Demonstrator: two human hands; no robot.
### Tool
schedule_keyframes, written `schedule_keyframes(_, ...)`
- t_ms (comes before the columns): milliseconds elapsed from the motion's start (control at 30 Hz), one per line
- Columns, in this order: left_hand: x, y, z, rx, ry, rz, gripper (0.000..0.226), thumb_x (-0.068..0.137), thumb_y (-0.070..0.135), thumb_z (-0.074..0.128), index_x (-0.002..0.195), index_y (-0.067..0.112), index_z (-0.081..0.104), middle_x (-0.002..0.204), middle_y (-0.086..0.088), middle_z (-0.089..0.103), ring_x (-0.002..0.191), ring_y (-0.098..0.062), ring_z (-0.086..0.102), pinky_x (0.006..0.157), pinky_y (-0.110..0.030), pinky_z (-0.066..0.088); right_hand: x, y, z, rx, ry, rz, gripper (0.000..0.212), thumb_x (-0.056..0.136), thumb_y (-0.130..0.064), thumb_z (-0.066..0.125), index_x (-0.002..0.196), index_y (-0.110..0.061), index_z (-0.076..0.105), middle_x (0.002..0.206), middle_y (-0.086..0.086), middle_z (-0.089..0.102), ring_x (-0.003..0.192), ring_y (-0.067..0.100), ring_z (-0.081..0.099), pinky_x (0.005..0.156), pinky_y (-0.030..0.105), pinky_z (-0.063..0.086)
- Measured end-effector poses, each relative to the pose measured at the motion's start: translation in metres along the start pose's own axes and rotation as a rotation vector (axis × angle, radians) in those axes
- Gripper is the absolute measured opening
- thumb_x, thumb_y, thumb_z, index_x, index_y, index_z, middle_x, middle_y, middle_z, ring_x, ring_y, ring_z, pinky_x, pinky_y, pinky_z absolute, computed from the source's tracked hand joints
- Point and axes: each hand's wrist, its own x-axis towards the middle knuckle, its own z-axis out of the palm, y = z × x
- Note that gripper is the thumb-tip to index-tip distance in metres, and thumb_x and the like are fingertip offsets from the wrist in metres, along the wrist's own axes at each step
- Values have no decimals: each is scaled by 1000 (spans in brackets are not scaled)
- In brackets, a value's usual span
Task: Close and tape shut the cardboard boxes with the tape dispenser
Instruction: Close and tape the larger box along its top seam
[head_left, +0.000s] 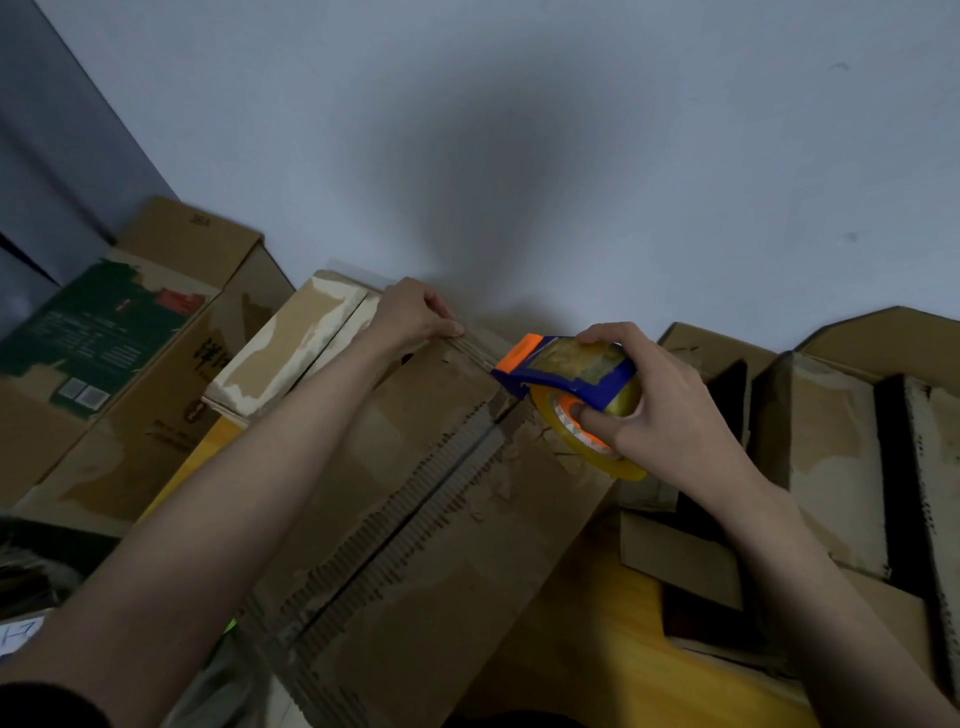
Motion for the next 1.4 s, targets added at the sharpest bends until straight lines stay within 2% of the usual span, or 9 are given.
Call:
schedule_keyframes(133,-8,0,-4,155,69,-25,66,69,44,90,117,9,62,117,-8,60,109,-26,57,83,-35,45,-12,15,0,206,20,49,80,77,-22,83,141,-42,39,114,-19,57,100,1,59,79,17,52)
schedule_keyframes(267,-36,7,18,299,222,164,32,89,28,71,112,8,64,120,-12,55,110,-30,54,87,-38,44,-29,31,14,476,126,132,81,76,-9,85,141,-34,43,116,-20,52,103,-7,56,74,18,55)
schedule_keyframes(433,-71,13,66,362,130,316,36,108,18,34,123,0,60,137,-18,55,134,-35,45,113,-44,34,-42,43,38,687,187,185,66,70,-40,82,127,-35,50,117,-17,59,104,-1,61,76,17,54)
schedule_keyframes(533,-77,6,74,433,88,243,54,110,29,21,156,0,28,165,-14,23,154,-25,16,126,-39,12,-43,48,52,787,228,228,70,68,-42,80,131,-29,52,115,-16,66,105,4,65,81,19,54)
schedule_keyframes(633,-83,6,73,441,80,237,58,110,36,16,159,4,16,168,-9,14,156,-20,8,127,-34,6,-39,53,62,848,261,252,75,76,-28,84,140,-14,49,123,-3,67,111,12,66,86,23,54)
schedule_keyframes(800,-89,8,71,444,58,234,59,110,39,13,160,8,11,169,-7,7,156,-17,3,126,-31,0,-39,57,70,923,275,305,76,80,-22,77,147,-17,41,132,3,62,119,18,62,96,34,55)
schedule_keyframes(967,-93,-2,62,484,-7,310,57,111,36,13,159,7,10,169,-7,5,156,-16,1,126,-29,-2,-61,44,81,957,260,297,75,81,-18,74,147,-23,38,132,-5,61,120,12,61,92,26,53)
schedule_keyframes(1167,-104,-27,39,425,-130,477,63,103,41,7,160,15,13,168,1,8,155,-10,2,127,-32,2,-98,14,96,907,196,239,60,85,-8,77,124,-41,46,116,-17,61,104,-7,61,80,12,51)
schedule_keyframes(1400,-104,-35,29,524,-167,542,61,105,41,7,162,20,7,169,5,1,152,-2,-5,125,-27,-4,-105,2,87,795,157,208,54,77,-32,84,118,-33,48,112,-10,60,104,8,61,81,25,55)
